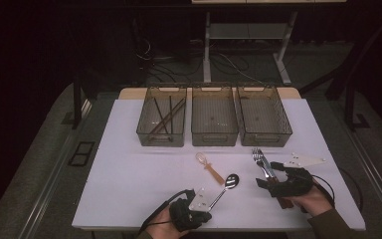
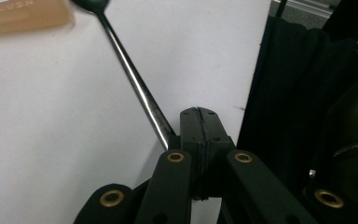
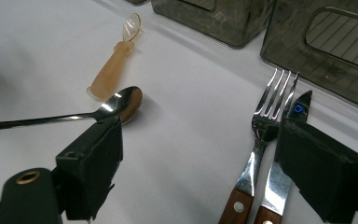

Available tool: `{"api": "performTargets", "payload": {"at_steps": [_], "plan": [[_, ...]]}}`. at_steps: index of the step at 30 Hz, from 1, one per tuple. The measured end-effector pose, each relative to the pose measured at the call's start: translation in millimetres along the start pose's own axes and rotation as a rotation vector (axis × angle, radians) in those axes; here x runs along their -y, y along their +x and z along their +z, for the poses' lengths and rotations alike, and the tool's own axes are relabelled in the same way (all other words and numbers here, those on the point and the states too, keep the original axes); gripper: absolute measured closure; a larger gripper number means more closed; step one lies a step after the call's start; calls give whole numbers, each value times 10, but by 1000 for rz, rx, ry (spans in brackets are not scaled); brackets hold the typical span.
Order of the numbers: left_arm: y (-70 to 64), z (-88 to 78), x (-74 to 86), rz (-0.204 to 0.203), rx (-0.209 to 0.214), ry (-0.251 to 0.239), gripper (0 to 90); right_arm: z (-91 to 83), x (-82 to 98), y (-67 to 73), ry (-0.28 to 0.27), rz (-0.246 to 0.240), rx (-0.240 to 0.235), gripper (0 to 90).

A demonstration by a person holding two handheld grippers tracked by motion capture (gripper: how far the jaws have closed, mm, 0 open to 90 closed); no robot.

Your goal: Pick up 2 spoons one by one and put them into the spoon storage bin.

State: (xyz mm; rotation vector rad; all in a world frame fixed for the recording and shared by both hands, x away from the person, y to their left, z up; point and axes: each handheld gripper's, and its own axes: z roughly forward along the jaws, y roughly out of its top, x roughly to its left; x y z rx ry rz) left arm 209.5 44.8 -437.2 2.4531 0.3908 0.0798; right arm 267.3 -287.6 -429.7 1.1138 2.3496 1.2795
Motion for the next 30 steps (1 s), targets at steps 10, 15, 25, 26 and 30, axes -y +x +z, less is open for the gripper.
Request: {"api": "performTargets", "payload": {"at_steps": [10,15,25,26,30], "plan": [[102,-40,43,-31,-70,-3,895,-6,-4,-2,-3,7,6,153],[187,-61,78,-70,-89,-13,895,-7,-4,-3,-2,6,6,153],[325,-76,98,-107,-106,-21,895,-4,-6,-2,0,4,5,153],[331,-78,100,-106,-104,-22,894,-4,-6,-4,0,5,4,153],[373,-141,109,-87,-48,-63,892,-12,-16,-8,5,-1,-1,152]]}}
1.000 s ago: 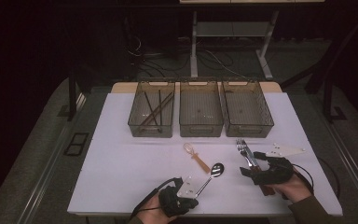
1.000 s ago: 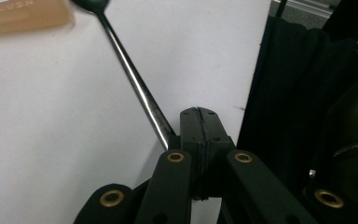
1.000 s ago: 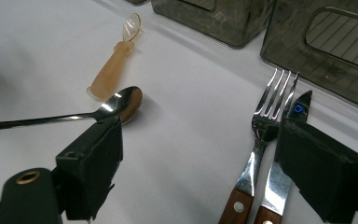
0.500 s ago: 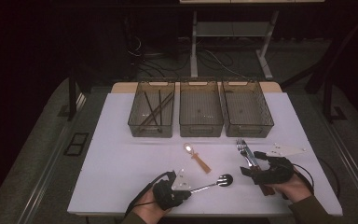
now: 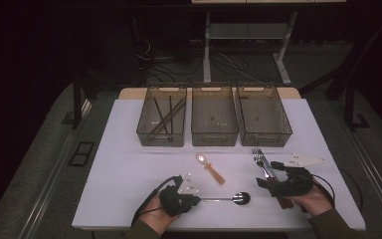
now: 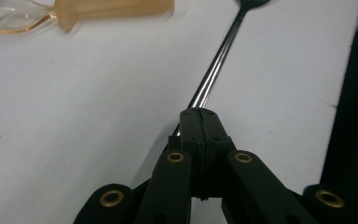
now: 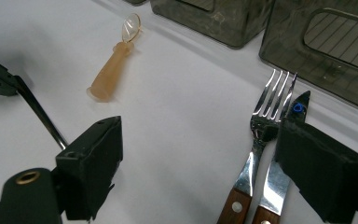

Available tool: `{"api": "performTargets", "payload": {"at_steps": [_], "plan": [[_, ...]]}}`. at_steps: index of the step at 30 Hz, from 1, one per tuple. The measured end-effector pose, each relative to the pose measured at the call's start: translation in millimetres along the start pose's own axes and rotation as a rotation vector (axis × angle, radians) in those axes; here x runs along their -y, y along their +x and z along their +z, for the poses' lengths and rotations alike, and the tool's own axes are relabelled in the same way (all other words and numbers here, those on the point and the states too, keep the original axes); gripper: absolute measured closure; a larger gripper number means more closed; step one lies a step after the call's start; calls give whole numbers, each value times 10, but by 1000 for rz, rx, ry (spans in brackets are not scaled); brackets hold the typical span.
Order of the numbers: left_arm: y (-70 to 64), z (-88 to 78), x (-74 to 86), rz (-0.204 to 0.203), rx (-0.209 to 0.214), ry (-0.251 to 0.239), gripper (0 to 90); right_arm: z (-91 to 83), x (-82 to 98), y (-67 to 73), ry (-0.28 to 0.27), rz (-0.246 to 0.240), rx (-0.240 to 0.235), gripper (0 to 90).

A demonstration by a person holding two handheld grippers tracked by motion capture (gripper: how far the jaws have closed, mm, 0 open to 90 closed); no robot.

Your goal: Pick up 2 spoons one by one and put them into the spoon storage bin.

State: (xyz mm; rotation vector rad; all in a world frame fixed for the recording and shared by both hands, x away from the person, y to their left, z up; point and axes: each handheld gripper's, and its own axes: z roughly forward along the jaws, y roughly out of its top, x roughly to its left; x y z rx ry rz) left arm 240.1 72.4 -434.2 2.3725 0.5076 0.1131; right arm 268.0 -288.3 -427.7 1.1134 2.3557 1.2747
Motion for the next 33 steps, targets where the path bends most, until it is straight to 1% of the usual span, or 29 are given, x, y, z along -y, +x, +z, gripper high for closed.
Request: {"api": "performTargets", "payload": {"at_steps": [1,2,3,5,8,10,12,14,16,18,19,22,25,28,33], "plan": [[34,-39,2,6,11,-17,892,-8,-8,-1,1,-1,-7,152],[72,-73,13,-9,18,-45,890,-18,-19,4,4,0,-17,152],[125,-108,31,-18,19,-55,840,-31,-34,12,11,-6,-22,152],[226,-178,95,-49,12,-84,805,-44,-50,37,16,-11,-44,152],[348,-287,193,-93,7,-144,738,-25,-49,91,36,-35,-67,152],[404,-353,257,-107,13,-177,662,-22,-48,135,51,-41,-84,153],[434,-396,318,-117,13,-190,594,-17,-50,183,54,-45,-108,156],[444,-424,377,-130,3,-199,504,13,-47,227,63,-57,-126,159],[457,-440,423,-142,8,-206,437,58,-42,268,81,-66,-149,202],[477,-472,471,-147,-5,-198,374,101,-39,312,97,-74,-177,237],[482,-480,493,-169,-13,-210,347,122,-39,331,106,-77,-189,252],[542,-507,550,-201,-22,-221,259,179,-44,371,131,-83,-205,317],[567,-509,564,-203,-40,-223,157,234,-35,389,157,-87,-212,371],[567,-510,564,-200,-49,-238,125,270,-26,395,170,-92,-222,405],[565,-487,550,-196,-59,-237,67,328,-14,412,201,-95,-233,443]]}}
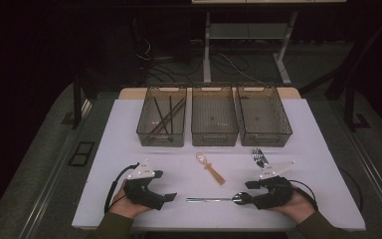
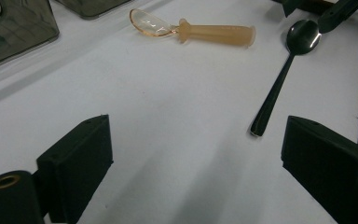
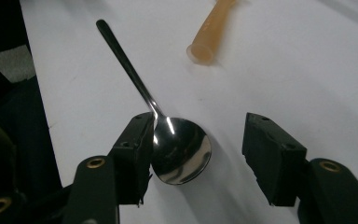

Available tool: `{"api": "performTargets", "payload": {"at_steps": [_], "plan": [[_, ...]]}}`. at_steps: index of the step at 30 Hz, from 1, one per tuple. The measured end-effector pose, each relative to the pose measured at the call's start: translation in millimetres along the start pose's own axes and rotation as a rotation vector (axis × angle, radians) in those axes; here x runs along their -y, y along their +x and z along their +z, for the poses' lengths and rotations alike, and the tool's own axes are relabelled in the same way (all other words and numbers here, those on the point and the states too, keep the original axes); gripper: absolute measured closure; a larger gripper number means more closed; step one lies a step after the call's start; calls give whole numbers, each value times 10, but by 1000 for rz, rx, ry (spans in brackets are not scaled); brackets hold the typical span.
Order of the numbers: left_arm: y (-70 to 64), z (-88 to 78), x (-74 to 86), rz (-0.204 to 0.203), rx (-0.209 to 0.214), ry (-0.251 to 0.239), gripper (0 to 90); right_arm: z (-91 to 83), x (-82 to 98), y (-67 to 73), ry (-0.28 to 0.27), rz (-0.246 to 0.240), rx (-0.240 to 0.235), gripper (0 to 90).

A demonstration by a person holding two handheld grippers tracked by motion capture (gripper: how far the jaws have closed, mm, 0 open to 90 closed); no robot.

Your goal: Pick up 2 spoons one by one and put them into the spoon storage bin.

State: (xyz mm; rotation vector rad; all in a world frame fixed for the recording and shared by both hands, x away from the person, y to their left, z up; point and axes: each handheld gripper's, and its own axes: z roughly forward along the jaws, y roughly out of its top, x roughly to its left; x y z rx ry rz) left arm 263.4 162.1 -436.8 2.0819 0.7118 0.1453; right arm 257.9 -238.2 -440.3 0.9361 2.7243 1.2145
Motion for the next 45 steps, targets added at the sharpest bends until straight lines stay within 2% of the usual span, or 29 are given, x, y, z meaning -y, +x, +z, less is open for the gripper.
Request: {"api": "performTargets", "payload": {"at_steps": [6,11,18,28,33,38,45], "plan": [[5,3,4,3,-3,1,56,84,7,28,48,-36,-3,487],[-1,10,2,14,3,5,56,85,14,64,61,-99,18,567],[-15,8,-1,18,5,-6,54,75,22,89,75,-153,18,655],[-13,16,-3,10,20,6,41,32,29,55,91,-139,-53,771],[-23,21,-2,11,25,8,41,-23,27,35,62,-135,-97,869],[-23,26,-3,11,30,6,41,-44,24,43,49,-145,-122,885],[-15,27,-3,9,48,-1,41,-78,-2,21,-1,-149,-73,886]]}}
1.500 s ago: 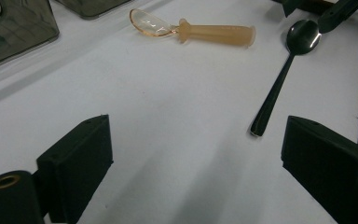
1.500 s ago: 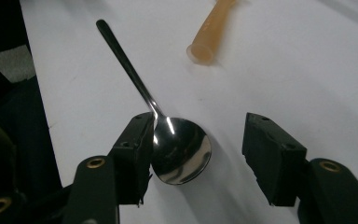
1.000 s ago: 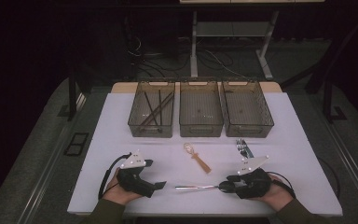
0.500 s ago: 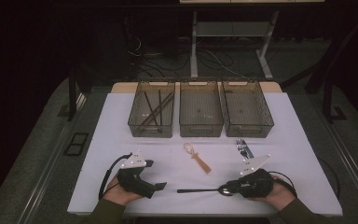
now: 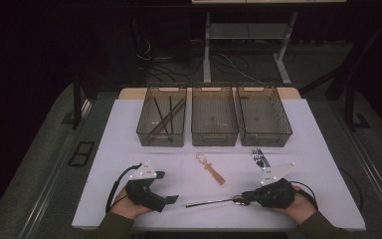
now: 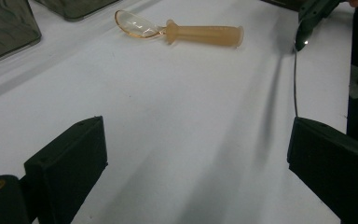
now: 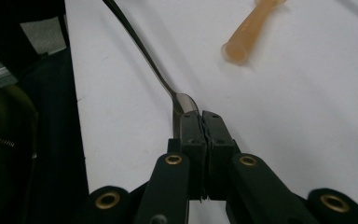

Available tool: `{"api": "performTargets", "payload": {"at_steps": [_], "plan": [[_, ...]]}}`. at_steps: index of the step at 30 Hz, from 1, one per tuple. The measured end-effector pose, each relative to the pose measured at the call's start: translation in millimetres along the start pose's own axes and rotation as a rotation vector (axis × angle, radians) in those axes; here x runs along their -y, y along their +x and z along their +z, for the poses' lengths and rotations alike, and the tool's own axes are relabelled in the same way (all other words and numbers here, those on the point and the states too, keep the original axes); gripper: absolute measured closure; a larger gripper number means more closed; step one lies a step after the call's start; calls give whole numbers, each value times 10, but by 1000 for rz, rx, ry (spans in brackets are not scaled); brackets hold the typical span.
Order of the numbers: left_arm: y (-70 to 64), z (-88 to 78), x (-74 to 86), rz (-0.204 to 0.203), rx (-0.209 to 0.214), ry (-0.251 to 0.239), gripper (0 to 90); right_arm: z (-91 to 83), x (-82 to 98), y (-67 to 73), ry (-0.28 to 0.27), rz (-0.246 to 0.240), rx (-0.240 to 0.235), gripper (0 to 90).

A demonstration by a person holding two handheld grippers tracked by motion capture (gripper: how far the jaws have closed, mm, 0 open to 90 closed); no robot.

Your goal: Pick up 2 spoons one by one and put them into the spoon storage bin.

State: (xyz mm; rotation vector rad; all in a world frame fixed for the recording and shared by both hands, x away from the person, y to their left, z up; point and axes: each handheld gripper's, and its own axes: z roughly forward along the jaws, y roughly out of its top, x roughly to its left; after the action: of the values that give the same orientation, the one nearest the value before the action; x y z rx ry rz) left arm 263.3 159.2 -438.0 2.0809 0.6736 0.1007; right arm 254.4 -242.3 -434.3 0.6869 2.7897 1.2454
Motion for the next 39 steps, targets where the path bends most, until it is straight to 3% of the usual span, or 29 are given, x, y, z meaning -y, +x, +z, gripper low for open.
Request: {"api": "performTargets", "payload": {"at_steps": [10,16,39], "plan": [[-22,-5,5,23,-20,-46,44,-80,-30,-65,-34,36,75,886],[49,-9,12,27,-22,-64,44,-147,-66,-125,-58,61,126,886],[87,20,-21,67,-30,-34,49,-441,-238,-449,-154,183,289,886]]}}
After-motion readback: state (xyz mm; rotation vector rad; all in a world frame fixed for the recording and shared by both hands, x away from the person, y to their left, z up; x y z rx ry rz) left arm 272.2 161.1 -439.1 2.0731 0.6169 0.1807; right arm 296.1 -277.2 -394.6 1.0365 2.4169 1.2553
